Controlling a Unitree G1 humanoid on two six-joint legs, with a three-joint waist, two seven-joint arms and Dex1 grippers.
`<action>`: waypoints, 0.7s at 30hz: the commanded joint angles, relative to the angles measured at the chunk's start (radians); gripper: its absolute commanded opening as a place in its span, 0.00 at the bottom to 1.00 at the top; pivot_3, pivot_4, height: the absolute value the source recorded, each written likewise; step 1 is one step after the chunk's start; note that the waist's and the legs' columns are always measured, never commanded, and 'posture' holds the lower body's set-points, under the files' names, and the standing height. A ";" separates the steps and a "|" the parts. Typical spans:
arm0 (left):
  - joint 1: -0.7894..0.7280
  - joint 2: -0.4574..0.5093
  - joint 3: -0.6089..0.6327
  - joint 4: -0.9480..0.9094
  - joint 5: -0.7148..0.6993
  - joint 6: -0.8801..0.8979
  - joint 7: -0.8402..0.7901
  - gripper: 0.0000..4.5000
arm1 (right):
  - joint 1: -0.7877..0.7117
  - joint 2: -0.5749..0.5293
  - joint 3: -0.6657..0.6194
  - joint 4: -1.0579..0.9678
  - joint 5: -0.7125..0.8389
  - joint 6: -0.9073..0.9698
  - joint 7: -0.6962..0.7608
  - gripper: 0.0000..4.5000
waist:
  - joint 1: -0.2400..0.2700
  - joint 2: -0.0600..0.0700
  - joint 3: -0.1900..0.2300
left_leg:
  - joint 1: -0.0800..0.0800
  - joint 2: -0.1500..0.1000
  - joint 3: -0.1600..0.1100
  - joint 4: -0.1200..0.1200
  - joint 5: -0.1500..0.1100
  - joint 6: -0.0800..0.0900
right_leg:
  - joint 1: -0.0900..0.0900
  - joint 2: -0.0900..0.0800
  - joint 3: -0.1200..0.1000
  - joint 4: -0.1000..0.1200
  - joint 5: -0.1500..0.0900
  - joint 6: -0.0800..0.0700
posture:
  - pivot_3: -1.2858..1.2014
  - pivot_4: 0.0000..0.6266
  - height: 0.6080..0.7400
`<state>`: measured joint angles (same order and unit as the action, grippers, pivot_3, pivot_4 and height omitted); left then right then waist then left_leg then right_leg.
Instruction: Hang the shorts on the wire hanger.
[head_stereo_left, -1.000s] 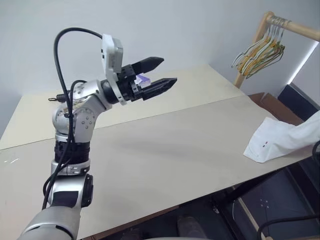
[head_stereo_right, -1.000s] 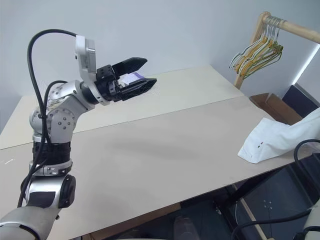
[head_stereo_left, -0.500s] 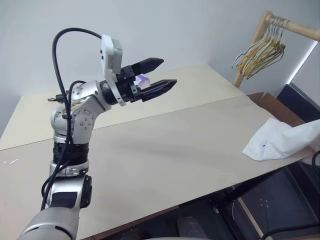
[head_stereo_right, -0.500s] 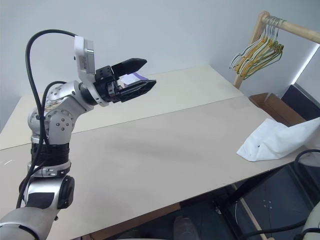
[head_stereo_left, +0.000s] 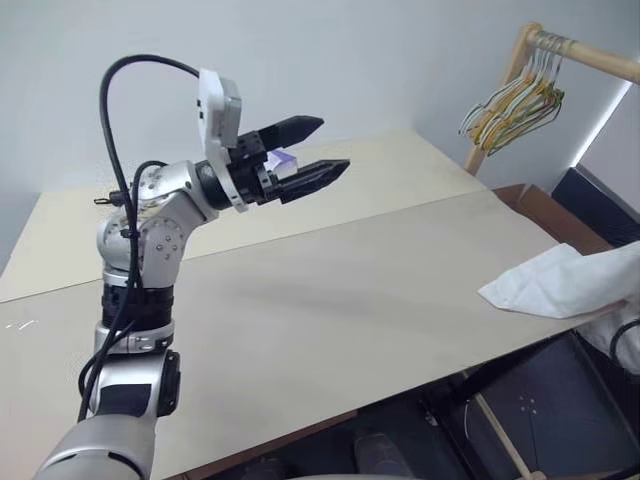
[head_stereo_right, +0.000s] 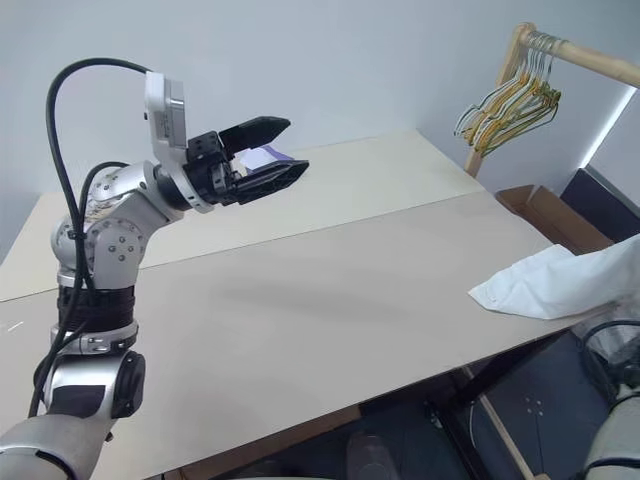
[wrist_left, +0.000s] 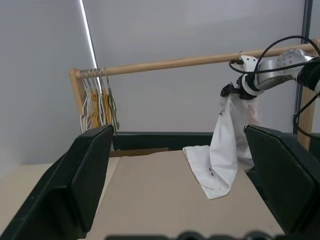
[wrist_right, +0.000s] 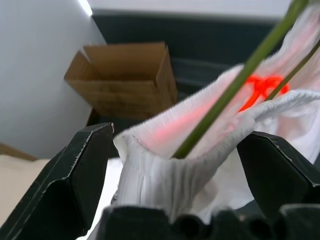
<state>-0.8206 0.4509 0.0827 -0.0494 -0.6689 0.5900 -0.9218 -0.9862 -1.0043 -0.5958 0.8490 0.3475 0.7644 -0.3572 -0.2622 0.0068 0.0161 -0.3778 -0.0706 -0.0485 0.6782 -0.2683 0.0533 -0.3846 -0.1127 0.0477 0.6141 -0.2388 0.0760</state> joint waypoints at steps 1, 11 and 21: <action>-0.016 0.012 0.015 0.000 0.001 -0.021 -0.007 1.00 | 0.038 0.043 0.005 -0.208 -0.027 -0.036 -0.035 0.99 | 0.000 0.001 0.000 | 0.000 0.000 0.000 0.000 0.000 0.000 | 0.000 0.000 0.000 0.000 0.000 0.000 | 0.40 0.00 1.00; -0.003 0.020 0.015 0.003 0.009 -0.046 -0.021 1.00 | 0.137 0.216 -0.058 -0.487 -0.067 -0.030 -0.129 0.99 | 0.002 0.001 -0.001 | 0.000 0.000 -0.001 0.001 0.000 0.000 | -0.002 -0.001 0.001 0.010 0.000 0.001 | 0.40 0.00 1.00; 0.022 0.033 0.018 -0.006 0.011 -0.063 -0.024 1.00 | 0.190 0.283 0.037 -0.630 -0.220 -0.207 -0.155 0.99 | -0.003 0.003 -0.002 | 0.003 0.000 -0.001 0.000 0.000 0.000 | -0.002 0.000 0.003 0.012 0.000 0.001 | 0.41 0.00 1.00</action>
<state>-0.7873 0.4709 0.0841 -0.0310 -0.6604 0.5447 -0.9440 -0.7870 -0.7196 -0.5764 0.2758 0.1621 0.6110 -0.5074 -0.2650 0.0096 0.0144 -0.3749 -0.0711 -0.0490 0.6786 -0.2683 0.0533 -0.3868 -0.1129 0.0514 0.6256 -0.2384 0.0768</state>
